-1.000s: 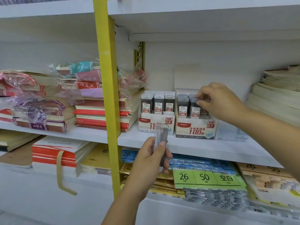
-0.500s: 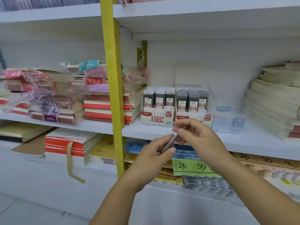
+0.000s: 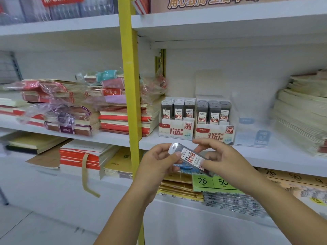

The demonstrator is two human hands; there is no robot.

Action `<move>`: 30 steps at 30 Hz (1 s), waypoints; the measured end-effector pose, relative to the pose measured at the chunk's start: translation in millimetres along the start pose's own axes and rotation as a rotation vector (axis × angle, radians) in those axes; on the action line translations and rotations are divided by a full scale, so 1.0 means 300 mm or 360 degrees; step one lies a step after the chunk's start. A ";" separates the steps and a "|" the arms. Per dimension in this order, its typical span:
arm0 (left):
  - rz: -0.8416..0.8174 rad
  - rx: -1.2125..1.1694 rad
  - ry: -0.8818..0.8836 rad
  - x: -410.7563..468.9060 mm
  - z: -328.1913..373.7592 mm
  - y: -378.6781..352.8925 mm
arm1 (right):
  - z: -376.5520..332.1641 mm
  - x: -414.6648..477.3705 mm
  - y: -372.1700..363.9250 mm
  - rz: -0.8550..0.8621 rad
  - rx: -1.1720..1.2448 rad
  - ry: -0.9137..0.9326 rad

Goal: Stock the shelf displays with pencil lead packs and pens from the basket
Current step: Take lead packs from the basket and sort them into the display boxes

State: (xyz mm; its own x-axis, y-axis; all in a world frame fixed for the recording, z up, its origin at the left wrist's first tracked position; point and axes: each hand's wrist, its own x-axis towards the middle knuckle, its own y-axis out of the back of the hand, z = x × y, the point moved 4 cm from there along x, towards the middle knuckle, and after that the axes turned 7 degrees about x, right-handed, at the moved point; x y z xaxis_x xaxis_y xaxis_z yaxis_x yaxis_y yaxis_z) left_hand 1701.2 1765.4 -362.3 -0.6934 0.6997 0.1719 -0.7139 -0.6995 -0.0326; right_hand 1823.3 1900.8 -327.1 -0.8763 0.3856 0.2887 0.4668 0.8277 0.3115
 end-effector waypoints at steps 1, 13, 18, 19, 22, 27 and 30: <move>-0.0010 0.0034 -0.0013 -0.002 0.003 0.000 | -0.009 0.002 -0.004 -0.0062 -0.0037 -0.0002; 0.0588 0.1357 -0.0765 0.169 0.140 0.043 | -0.258 0.258 0.116 0.0418 -0.0283 0.0584; 0.0547 0.1685 -0.0843 0.249 0.086 0.050 | -0.293 0.439 0.115 0.0470 -0.0796 0.0607; 0.0530 0.1679 -0.0836 0.255 0.069 0.056 | -0.282 0.465 0.101 0.0429 -0.0905 0.0576; 0.0494 0.1644 -0.0838 0.272 0.030 0.075 | -0.246 0.524 0.073 0.0305 -0.1140 0.0505; 0.0472 0.1575 -0.0842 0.287 0.025 0.082 | -0.228 0.574 0.062 0.0318 -0.1766 0.0604; 0.0454 0.1567 -0.0851 0.280 0.036 0.078 | -0.239 0.555 0.064 0.0348 -0.1843 0.0519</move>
State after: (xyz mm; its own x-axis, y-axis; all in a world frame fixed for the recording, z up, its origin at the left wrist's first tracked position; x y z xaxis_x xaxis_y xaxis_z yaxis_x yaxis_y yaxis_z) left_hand 1627.4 1806.1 -338.1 -0.5193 0.5116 0.6845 0.0103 -0.7972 0.6036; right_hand 1695.0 1951.7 -208.0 -0.7729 0.2132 0.5976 0.5763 -0.1579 0.8018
